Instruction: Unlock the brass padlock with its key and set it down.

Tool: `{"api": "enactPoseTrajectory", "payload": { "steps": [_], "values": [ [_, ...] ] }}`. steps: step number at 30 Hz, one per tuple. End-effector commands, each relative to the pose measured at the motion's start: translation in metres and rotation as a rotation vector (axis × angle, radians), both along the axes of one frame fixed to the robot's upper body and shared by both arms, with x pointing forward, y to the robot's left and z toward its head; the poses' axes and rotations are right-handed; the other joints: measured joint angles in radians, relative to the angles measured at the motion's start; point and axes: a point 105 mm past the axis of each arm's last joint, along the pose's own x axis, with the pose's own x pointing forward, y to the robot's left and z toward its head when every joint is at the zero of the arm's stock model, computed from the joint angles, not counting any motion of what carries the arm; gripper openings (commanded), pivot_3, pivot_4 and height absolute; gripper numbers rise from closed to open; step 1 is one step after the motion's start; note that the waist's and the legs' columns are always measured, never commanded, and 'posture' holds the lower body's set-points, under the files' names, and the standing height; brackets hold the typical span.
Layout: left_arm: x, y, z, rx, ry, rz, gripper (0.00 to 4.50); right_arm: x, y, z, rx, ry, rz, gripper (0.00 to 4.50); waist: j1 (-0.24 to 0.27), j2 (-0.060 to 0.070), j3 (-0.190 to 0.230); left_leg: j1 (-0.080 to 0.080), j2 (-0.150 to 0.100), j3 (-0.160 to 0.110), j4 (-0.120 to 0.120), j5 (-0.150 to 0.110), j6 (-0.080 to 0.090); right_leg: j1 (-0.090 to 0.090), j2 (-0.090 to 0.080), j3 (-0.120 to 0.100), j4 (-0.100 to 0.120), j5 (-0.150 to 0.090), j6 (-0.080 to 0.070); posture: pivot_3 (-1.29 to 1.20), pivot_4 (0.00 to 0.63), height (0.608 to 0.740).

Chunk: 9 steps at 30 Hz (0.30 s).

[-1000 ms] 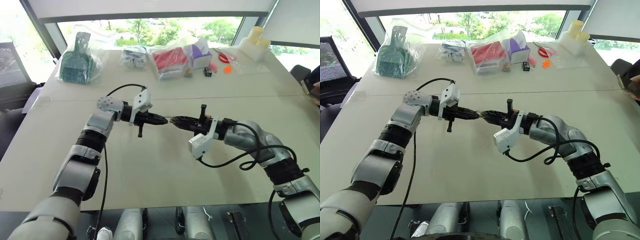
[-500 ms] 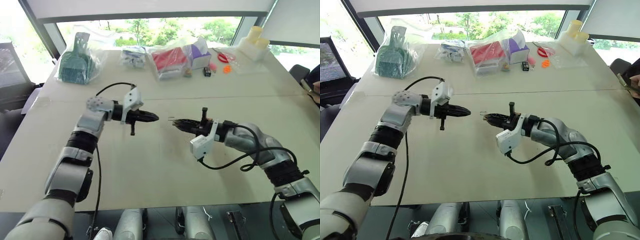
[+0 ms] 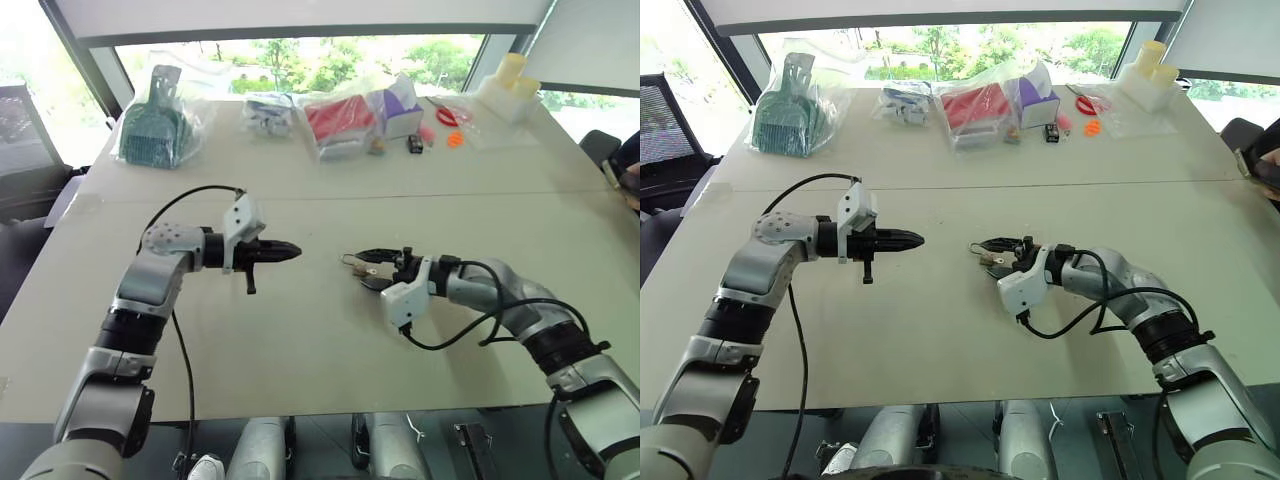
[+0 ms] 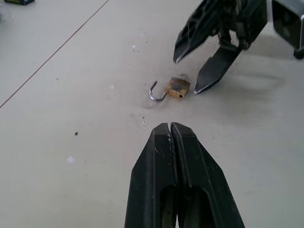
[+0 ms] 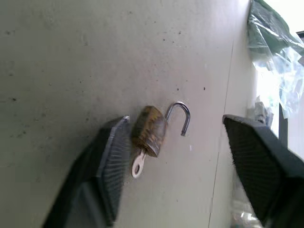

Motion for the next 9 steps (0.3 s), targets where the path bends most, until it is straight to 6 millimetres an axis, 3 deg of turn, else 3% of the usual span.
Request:
{"api": "enactPoseTrajectory", "payload": {
  "steps": [1, 5, 9],
  "values": [
    [-0.003, -0.001, 0.015, -0.013, -0.058, -0.013, 0.00, -0.001, -0.013, 0.012, 0.082, 0.140, -0.106, 4.44, -0.001, 0.000, 0.000, 0.002, 0.000, 0.000, 0.000, 0.000, 0.000, 0.002, 0.000, -0.001, -0.001, 0.000, 0.000, 0.00, 0.150, 0.740],
    [-0.005, 0.000, 0.014, -0.005, -0.064, -0.006, 0.00, -0.003, -0.035, 0.021, 0.231, 0.451, -0.301, 4.44, -0.003, 0.000, 0.000, 0.008, 0.001, 0.000, -0.001, -0.001, 0.001, 0.007, 0.000, 0.000, -0.002, 0.000, -0.001, 0.00, 0.150, 0.740],
    [-0.010, 0.002, 0.008, 0.014, -0.044, 0.013, 0.00, -0.012, -0.044, 0.027, 0.319, 0.665, -0.404, 4.44, -0.003, 0.000, 0.000, 0.008, 0.004, 0.000, -0.001, -0.001, 0.001, 0.007, 0.000, 0.000, -0.001, 0.000, 0.000, 0.00, 0.150, 0.740]
  ]
}}
